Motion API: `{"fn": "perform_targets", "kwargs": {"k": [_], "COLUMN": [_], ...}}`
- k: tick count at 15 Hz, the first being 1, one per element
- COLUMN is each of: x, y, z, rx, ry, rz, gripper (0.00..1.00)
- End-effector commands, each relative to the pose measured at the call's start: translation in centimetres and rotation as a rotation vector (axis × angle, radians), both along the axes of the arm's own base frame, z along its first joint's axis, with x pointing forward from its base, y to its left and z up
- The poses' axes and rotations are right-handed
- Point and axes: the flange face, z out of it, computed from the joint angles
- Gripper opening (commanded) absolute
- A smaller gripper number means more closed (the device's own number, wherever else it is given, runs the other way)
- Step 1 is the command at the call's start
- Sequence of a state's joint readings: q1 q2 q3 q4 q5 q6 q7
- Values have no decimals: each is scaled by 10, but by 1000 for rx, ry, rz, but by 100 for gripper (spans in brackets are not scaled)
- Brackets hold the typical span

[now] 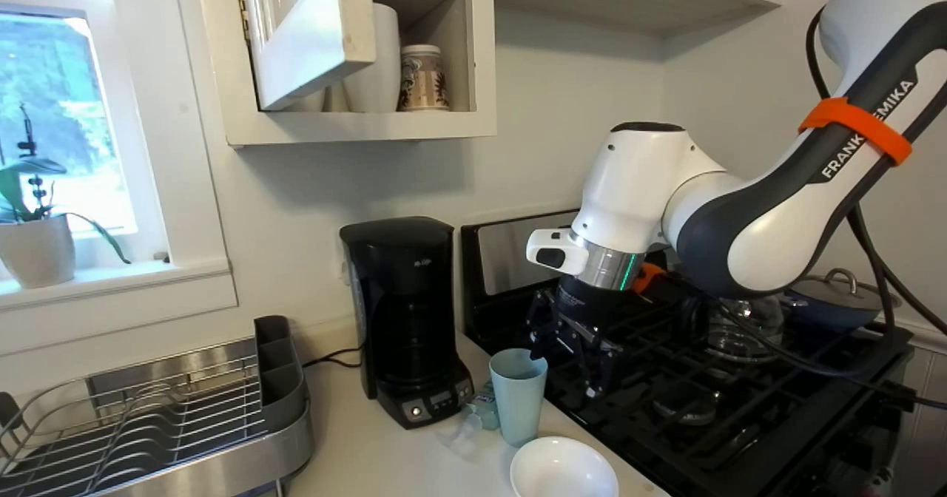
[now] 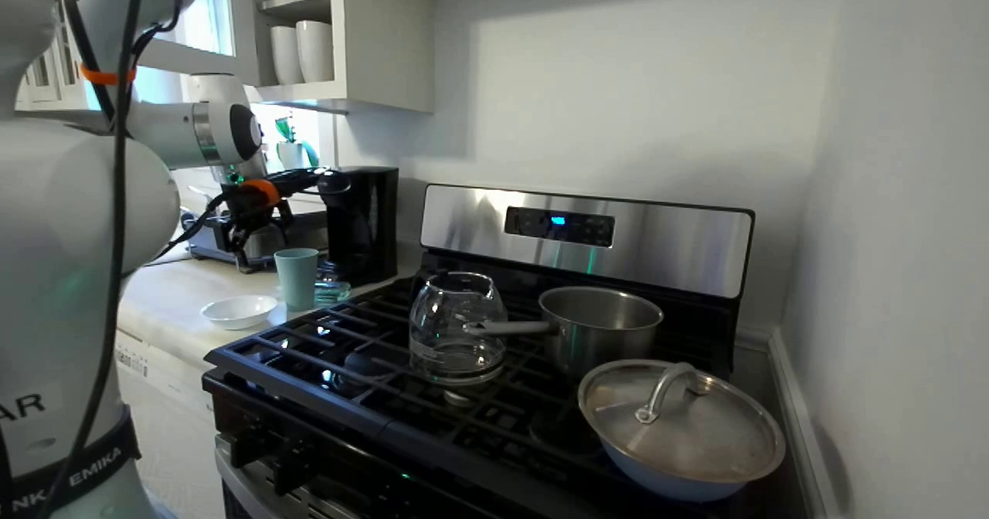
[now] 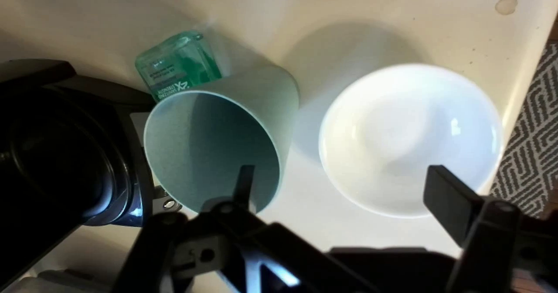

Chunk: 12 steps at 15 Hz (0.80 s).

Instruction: Move the grey cup to the left

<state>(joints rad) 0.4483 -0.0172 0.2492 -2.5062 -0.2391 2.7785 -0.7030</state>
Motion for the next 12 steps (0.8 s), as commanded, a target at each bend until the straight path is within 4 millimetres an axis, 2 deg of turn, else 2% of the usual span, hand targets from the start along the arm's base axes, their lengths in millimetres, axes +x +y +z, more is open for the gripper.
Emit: {"fn": "perform_targets", "kwargs": {"k": [1,4,7,8,10,12], "x": [8,12,15,15,17,17], "y": [8,11,12,13,15,16], "z": [-7,-10,-14,-16,-18,-21], "rx": [6,4,0,0,1,6], "ry": [-22,-37,-58,-62,-66,-69], "rz": [-16,-24,-29,-32,-36,-36], "gripper": [78,66,76,75,49,40]}}
